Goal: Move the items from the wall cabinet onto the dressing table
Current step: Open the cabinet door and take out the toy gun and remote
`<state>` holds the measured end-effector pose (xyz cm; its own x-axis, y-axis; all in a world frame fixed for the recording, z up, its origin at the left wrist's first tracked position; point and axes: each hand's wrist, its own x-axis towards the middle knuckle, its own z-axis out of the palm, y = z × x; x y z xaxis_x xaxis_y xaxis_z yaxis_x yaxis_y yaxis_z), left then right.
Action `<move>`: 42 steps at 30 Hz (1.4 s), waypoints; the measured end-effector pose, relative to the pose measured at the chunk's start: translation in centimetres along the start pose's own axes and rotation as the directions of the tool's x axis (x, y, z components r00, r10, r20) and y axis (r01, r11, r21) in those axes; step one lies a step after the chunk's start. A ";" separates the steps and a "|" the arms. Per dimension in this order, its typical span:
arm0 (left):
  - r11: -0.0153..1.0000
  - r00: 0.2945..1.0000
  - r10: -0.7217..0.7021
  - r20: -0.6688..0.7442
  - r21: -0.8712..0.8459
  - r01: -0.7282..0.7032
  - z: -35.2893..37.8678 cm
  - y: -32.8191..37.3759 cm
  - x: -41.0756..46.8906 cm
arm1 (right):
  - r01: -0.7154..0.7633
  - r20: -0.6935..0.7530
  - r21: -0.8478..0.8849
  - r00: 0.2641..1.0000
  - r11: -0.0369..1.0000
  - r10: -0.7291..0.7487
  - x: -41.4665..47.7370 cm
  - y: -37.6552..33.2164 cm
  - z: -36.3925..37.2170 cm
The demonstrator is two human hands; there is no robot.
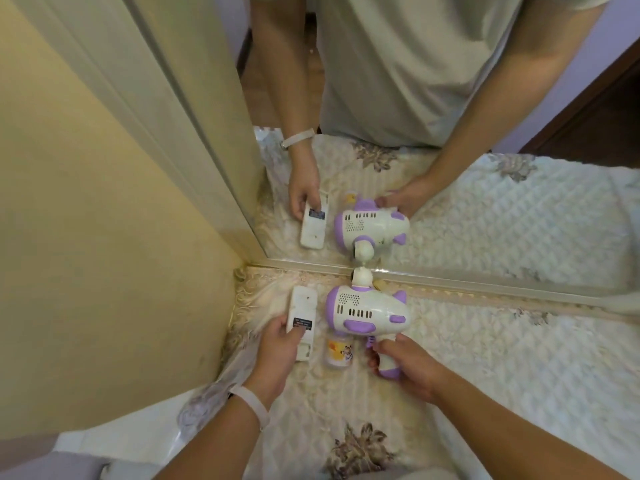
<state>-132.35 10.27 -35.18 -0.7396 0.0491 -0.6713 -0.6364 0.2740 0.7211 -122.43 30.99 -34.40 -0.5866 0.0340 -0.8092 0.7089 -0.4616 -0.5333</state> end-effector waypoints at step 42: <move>0.488 0.730 0.619 -0.290 0.870 -0.068 -1.7 -10.9 -31.8 | 0.649 0.845 -0.535 0.403 -0.541 -0.352 -15.7 3.4 2.9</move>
<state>-102.22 4.10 -21.42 -0.9973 -0.0729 0.0061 -0.0691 0.9663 0.2479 -111.96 26.35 -22.76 -0.8169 -0.5724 0.0704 -0.5546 0.7462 -0.3683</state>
